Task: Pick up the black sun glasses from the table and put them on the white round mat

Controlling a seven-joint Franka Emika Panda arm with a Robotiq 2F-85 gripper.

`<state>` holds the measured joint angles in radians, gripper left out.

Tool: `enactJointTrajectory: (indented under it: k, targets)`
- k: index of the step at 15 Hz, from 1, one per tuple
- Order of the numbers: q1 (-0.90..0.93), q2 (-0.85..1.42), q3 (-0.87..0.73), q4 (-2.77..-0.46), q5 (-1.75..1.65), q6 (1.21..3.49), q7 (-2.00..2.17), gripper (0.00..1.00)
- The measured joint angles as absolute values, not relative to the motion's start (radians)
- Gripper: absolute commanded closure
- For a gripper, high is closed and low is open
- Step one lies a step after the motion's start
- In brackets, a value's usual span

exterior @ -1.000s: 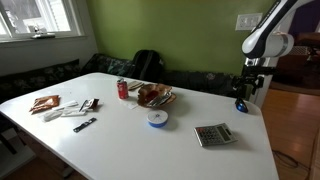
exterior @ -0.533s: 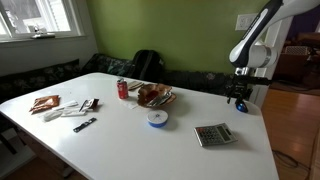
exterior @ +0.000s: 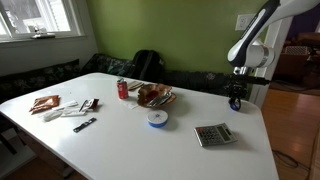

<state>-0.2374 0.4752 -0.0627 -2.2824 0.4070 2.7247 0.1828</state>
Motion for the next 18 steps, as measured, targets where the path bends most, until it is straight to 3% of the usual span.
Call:
enactJointTrajectory:
  k: [7,8,14,15,18]
  targets:
    - [-0.209,0.347,0.009,-2.344,0.388,2.633,0.000,0.96]
    - [-0.191,0.318,0.022,-2.363,0.378,2.609,-0.012,0.85]
    - [-0.179,0.311,0.012,-2.364,0.379,2.604,-0.006,0.85]
    - [-0.179,0.312,0.011,-2.363,0.379,2.604,-0.006,0.96]
    - [-0.174,0.312,0.015,-2.358,0.379,2.604,-0.018,0.96]
